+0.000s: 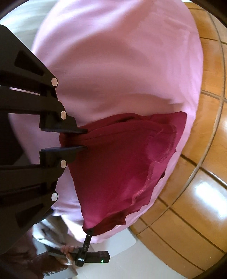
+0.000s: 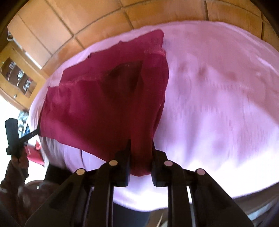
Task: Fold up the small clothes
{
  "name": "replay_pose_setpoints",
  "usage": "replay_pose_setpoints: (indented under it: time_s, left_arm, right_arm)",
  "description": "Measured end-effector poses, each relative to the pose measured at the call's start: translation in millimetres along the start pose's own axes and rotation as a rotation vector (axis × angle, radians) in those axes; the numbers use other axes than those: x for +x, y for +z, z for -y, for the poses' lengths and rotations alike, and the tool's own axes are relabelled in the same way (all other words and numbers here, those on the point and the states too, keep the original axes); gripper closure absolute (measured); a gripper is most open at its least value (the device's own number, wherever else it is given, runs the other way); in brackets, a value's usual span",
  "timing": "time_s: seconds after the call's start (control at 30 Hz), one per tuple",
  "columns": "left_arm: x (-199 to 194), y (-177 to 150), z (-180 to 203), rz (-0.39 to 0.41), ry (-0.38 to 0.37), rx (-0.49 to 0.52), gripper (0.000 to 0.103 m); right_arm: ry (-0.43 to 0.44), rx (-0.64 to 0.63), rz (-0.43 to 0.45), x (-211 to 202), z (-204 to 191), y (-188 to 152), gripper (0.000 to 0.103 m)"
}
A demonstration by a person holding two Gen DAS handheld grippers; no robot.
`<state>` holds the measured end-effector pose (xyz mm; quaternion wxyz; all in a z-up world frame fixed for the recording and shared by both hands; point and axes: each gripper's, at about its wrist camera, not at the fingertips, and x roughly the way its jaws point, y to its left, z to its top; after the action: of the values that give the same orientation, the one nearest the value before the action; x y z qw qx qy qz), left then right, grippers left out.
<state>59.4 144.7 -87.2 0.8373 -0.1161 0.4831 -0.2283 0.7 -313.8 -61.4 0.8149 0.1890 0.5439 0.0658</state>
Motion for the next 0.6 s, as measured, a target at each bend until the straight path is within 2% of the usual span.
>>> replay_pose_setpoints:
  time_s: [0.07,0.1,0.13,0.2,0.23,0.27,0.37,0.53,0.57,0.6]
  left_arm:
    - [-5.1,-2.6,2.9,-0.008,0.000,0.015,0.089]
    - [-6.6,0.4,2.3,-0.004,-0.001,0.013,0.087]
    - [-9.1,5.9,-0.9,0.017,-0.016,-0.002,0.084]
    - [-9.6,18.5,-7.7,0.048,-0.007,-0.023,0.068]
    - [-8.9,24.8,-9.8,0.060,0.001,-0.032,0.065]
    - [-7.5,32.3,-12.2,0.077,0.005,-0.036,0.062]
    - [1.1,53.2,-16.3,0.117,0.014,-0.035,0.061]
    - [30.1,78.3,-20.1,0.115,0.003,-0.047,0.061]
    - [36.4,81.9,-20.7,0.109,0.000,-0.050,0.061]
    - [39.3,83.1,-22.2,0.105,-0.005,-0.052,0.061]
  right_arm:
    - [0.007,0.000,-0.013,-1.3,-0.5,-6.3,0.084]
    - [0.000,-0.002,-0.009,-2.2,-0.7,-5.1,0.073]
    - [-0.014,0.003,0.003,-3.3,0.5,-1.4,0.068]
    - [-0.026,0.013,0.041,-5.1,1.9,11.6,0.052]
    - [-0.038,0.016,0.065,-6.6,3.0,19.0,0.050]
    - [-0.052,0.015,0.086,-8.4,3.3,25.3,0.049]
    - [-0.082,0.016,0.134,-5.5,3.7,45.6,0.048]
    - [-0.134,0.021,0.145,15.8,8.0,72.8,0.049]
    - [-0.147,0.018,0.138,22.6,7.5,75.8,0.051]
    - [-0.148,0.022,0.132,26.6,8.1,78.0,0.059]
